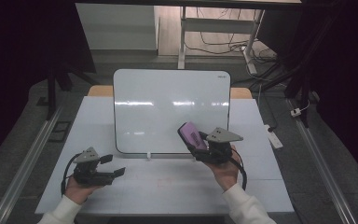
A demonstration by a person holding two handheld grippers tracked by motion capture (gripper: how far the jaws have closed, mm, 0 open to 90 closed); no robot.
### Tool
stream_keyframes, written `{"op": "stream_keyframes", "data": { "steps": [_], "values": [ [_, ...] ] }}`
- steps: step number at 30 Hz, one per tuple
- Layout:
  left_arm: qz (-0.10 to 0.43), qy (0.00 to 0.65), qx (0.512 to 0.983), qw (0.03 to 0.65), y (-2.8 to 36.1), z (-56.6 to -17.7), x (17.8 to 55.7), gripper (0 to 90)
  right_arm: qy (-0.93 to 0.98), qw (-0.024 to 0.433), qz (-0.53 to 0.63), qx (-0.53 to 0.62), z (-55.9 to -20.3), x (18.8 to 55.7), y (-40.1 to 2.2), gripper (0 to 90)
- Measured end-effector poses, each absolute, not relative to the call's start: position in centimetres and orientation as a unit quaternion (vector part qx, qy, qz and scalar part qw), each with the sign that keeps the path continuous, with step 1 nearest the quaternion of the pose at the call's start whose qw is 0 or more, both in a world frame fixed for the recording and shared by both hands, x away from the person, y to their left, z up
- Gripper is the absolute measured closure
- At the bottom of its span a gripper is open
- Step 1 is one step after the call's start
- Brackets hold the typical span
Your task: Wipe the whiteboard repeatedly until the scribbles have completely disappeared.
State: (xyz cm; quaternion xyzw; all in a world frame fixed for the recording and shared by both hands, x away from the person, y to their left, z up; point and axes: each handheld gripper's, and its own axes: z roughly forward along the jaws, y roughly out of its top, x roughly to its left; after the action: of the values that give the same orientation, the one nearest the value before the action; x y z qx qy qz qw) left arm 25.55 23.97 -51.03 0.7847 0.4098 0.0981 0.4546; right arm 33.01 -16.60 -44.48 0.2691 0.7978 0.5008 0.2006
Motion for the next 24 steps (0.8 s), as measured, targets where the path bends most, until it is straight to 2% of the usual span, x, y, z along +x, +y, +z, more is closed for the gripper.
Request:
{"op": "stream_keyframes", "data": {
  "steps": [14,24],
  "values": [
    [0.096,0.401,0.782,0.468,23.8,-50.4,25.5,19.8,0.813,0.167,0.499,0.248,-45.6,32.4,-17.2,39.6],
    [0.092,0.369,0.791,0.479,21.8,-48.2,26.0,18.7,0.829,0.149,0.486,0.235,-46.4,32.1,-17.6,39.5]
  ]
}}
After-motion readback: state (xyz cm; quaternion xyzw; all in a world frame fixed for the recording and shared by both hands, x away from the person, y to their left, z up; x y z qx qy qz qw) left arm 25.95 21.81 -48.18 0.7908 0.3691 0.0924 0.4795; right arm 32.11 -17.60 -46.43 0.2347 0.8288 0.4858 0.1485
